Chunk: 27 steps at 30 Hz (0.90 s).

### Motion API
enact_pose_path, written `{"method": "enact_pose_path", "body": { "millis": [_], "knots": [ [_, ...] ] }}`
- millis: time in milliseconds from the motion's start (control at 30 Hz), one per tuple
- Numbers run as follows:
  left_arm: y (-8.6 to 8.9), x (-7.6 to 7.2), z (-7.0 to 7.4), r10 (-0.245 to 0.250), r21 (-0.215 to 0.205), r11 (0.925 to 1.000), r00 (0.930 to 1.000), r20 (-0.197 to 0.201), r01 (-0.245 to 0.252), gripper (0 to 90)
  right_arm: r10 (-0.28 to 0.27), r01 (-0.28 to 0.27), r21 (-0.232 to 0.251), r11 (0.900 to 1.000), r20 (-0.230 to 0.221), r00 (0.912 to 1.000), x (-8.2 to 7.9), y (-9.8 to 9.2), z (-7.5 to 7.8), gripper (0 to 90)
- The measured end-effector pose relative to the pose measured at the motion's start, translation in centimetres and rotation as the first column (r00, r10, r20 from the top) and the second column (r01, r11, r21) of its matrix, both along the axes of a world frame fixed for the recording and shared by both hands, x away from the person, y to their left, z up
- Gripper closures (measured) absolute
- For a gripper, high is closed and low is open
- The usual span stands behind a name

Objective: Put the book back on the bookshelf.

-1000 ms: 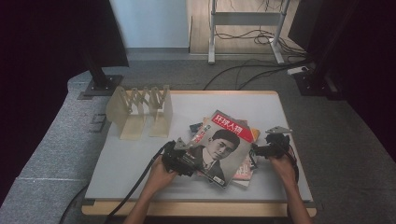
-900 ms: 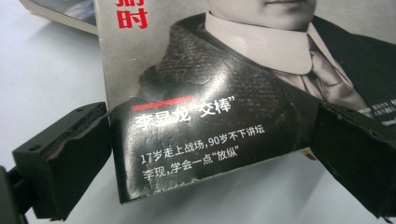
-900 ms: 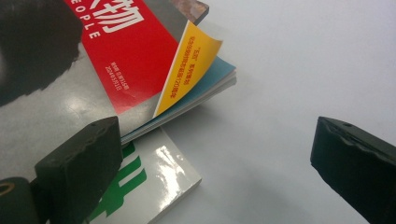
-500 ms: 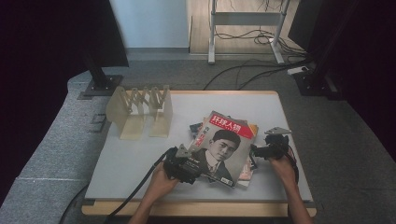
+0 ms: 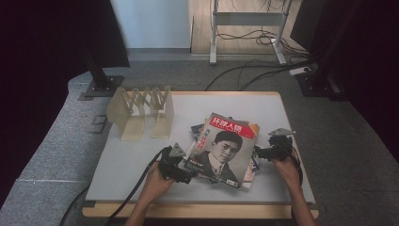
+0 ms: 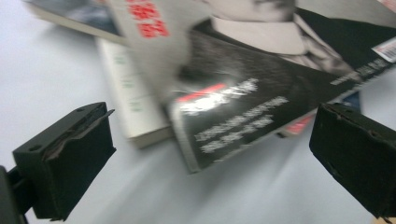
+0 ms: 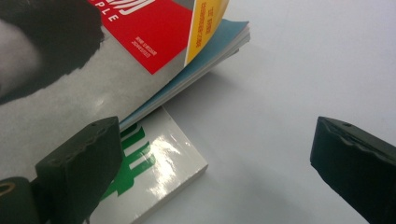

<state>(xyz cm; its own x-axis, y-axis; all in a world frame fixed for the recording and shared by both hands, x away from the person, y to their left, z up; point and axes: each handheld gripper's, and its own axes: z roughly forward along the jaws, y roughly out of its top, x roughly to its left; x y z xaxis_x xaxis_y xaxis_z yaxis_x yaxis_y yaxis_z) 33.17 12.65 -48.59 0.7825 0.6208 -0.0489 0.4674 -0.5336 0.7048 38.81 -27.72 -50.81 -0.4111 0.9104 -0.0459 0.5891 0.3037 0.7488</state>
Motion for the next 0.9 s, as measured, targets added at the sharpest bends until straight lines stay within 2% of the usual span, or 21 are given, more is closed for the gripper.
{"method": "enact_pose_path", "body": {
  "millis": [100,133,200,300,333,533,567,600,700,800,900],
  "knots": [
    [1.1,1.0,0.0,0.042,0.01,0.9991,0.9991,0.005,-0.042,0.0,0.009,-0.009,0.003,1.0,-0.006,0.9999,-0.2,-0.1,0.0,2.2],
    [1.1,1.0,0.0,0.042,0.01,0.9991,0.9991,0.005,-0.042,0.0,0.009,-0.009,0.003,1.0,-0.006,0.9999,-0.2,-0.1,0.0,2.2],
    [1.6,1.7,-0.5,0.066,0.019,0.9976,0.9978,-0.003,-0.066,0.0,0.02,-0.02,0.006,1.0,-0.007,0.9998,-0.6,-0.2,0.0,2.2],
    [1.7,2.0,-0.9,0.071,0.023,0.9972,0.9974,-0.007,-0.071,0.0,0.026,-0.026,0.01,1.0,-0.01,0.9996,-0.9,-0.3,0.1,2.2],
    [1.8,2.2,-1.2,0.074,0.005,0.9973,0.9971,-0.016,-0.074,0.0,0.027,-0.027,0.011,1.0,-0.011,0.9996,-0.9,-0.4,0.1,2.2],
    [2.1,2.3,-2.2,0.071,-0.027,0.9971,0.9974,-0.014,-0.072,0.0,0.042,-0.042,0.019,0.999,-0.005,0.9991,-1.4,-0.4,0.7,2.3],
    [2.0,2.3,-2.5,0.077,-0.018,0.9968,0.997,-0.011,-0.077,0.0,0.043,-0.043,0.02,0.999,-0.002,0.9991,-1.5,-0.4,0.8,2.4],
    [1.8,2.2,-2.8,0.08,0.016,0.9966,0.9968,0.002,-0.08,0.0,0.046,-0.046,0.022,0.999,-0.002,0.9989,-1.5,-0.4,0.9,2.4],
    [1.7,2.2,-3.5,0.082,0.018,0.9965,0.9966,0.005,-0.082,0.0,0.055,-0.055,0.024,0.998,0.002,0.9985,-1.6,-0.2,1.1,2.4],
    [2.3,2.3,-4.0,0.091,-0.036,0.9952,0.9956,-0.024,-0.092,0.0,0.079,-0.079,0.033,0.996,0.001,0.9969,-1.7,0.3,1.4,2.4],
    [2.2,2.3,-4.0,0.091,-0.032,0.9953,0.9957,-0.016,-0.091,0.0,0.099,-0.099,0.038,0.994,-0.001,0.9951,-1.6,0.8,1.6,2.4]
  ]
}}
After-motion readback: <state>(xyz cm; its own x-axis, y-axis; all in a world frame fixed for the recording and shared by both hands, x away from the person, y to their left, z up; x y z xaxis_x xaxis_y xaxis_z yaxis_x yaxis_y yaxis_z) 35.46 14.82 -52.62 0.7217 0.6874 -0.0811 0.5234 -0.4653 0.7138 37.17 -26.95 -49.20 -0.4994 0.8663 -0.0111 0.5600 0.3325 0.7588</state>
